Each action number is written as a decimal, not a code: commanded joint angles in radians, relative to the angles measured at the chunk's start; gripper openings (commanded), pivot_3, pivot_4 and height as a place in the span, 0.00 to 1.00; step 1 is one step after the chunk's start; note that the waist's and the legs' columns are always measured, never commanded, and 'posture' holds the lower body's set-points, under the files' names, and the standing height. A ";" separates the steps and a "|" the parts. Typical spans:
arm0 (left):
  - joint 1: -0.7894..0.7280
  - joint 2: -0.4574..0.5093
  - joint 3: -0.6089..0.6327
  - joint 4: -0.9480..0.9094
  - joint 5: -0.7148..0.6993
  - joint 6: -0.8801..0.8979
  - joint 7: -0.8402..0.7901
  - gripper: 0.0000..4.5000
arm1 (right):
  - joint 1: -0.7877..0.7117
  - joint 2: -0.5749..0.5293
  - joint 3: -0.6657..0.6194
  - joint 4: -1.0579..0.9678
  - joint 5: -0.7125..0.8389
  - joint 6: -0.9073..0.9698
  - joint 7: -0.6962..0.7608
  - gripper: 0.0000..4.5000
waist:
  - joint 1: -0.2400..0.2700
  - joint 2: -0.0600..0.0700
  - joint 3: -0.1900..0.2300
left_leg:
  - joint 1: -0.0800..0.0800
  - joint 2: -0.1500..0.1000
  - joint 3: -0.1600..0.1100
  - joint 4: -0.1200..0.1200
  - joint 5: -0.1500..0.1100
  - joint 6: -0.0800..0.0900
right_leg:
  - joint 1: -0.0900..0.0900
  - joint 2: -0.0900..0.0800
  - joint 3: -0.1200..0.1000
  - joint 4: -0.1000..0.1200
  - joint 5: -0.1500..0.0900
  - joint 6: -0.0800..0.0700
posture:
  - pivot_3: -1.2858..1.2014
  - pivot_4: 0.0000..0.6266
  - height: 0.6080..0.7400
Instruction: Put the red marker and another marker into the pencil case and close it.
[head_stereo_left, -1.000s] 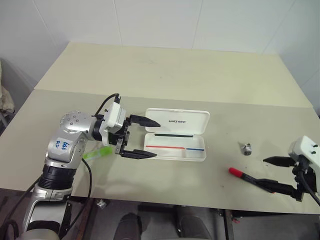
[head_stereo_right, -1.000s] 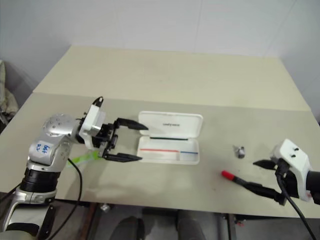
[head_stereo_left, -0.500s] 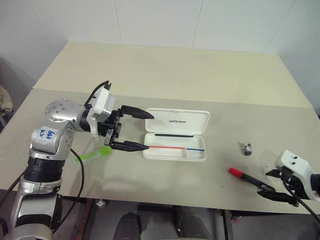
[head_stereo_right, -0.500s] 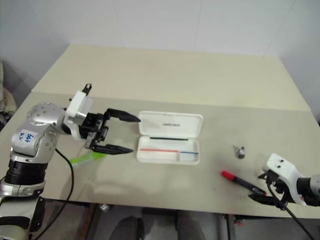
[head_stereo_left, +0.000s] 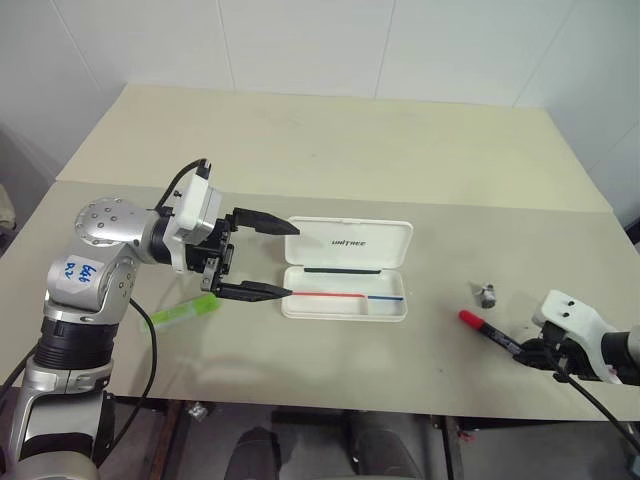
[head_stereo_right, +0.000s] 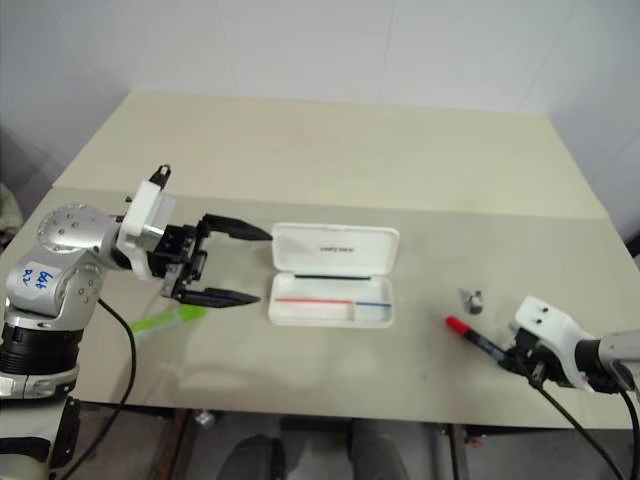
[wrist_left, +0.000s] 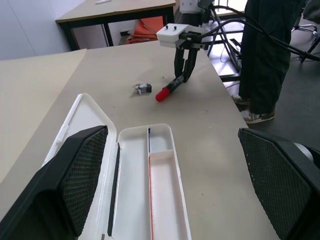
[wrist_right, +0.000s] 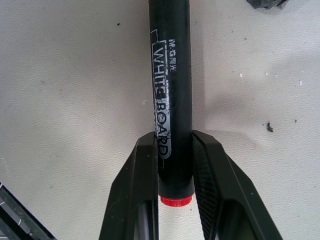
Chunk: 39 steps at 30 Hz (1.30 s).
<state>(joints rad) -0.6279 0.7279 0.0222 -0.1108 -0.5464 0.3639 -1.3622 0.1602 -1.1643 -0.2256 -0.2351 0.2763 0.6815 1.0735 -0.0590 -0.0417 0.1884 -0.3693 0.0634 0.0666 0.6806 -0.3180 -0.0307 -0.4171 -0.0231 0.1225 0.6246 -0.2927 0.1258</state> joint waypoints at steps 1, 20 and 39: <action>-0.010 0.012 0.013 -0.001 0.009 -0.039 -0.003 1.00 | -0.022 0.005 0.000 -0.035 0.020 -0.031 0.021 0.13 | -0.001 0.000 0.000 | 0.000 0.000 0.000 0.000 0.000 0.000 | 0.000 0.000 0.000 0.000 0.000 0.000 | 0.52 0.24 1.00; 0.044 0.088 -0.009 0.208 0.176 -0.275 -0.065 1.00 | -0.799 0.062 0.518 -0.016 -0.107 -0.076 0.271 0.13 | 0.002 0.006 0.004 | -0.007 0.001 0.003 -0.001 0.000 0.000 | -0.011 -0.002 -0.003 0.003 -0.001 -0.002 | 0.52 0.24 1.00; 0.125 0.118 0.035 0.136 0.163 -0.251 -0.006 1.00 | -1.056 0.366 0.745 0.112 -0.283 -0.069 0.325 0.13 | 0.003 0.008 0.004 | -0.021 0.002 0.003 0.003 0.000 -0.001 | -0.029 -0.004 -0.010 0.016 -0.001 -0.001 | 0.52 0.24 1.00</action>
<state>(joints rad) -0.5011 0.8314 0.0274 0.0530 -0.3657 0.1109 -1.3778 -0.8911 -0.8035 0.5173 -0.0794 -0.0034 0.5982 1.3893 -0.0560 -0.0340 0.1927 -0.3899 0.0651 0.0692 0.6835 -0.3179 -0.0322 -0.4460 -0.0266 0.1124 0.6415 -0.2939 0.1246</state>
